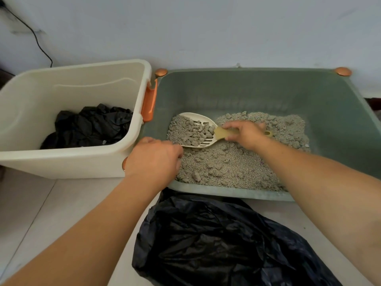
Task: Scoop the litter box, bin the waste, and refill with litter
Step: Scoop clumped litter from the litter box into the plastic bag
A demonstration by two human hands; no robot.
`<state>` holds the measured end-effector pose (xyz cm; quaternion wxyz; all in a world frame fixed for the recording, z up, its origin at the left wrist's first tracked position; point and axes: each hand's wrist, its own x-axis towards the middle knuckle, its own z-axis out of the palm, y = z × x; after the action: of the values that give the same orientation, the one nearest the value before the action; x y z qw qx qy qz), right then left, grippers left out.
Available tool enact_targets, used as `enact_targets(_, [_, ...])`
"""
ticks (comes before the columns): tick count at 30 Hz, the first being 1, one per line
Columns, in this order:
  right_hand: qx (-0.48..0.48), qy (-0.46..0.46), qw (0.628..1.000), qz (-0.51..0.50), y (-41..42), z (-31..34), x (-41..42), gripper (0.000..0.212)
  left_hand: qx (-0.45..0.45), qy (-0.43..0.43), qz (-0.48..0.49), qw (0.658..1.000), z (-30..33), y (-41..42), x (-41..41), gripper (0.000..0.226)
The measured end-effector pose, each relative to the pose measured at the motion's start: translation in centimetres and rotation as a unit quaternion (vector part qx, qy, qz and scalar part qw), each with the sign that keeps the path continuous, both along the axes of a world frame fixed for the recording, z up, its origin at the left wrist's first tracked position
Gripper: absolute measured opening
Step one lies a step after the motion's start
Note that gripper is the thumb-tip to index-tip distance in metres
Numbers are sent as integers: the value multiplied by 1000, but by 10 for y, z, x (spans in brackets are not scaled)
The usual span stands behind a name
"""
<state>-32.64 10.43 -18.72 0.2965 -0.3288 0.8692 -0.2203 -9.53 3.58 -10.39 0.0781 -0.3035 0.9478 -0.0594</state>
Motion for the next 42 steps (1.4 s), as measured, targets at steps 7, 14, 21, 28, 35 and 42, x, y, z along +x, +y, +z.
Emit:
enact_targets(7, [-15,-42,999,1,4,-7,-3,41,-11,5,0,1000,-2,-1,0,25])
enact_targets(14, [-3,-70,998,3,13,-4,-5,33,-6,6,5,1000,-3,-3,0,23])
enact_targets(21, [-7,-35,999,29,28,12,-10,30,1,-2,9,1000,-3,-3,1,25])
enact_targets(28, [-6,5,998,67,39,29,-12,36,-5,-19,-4,1000,-3,-5,1,25])
enact_targets(35, [8,18,996,87,54,31,-24,30,11,-26,8,1000,-3,-5,0,23])
enact_targets(42, [115,156,977,91,74,41,-47,33,19,-25,16,999,-2,-4,0,22])
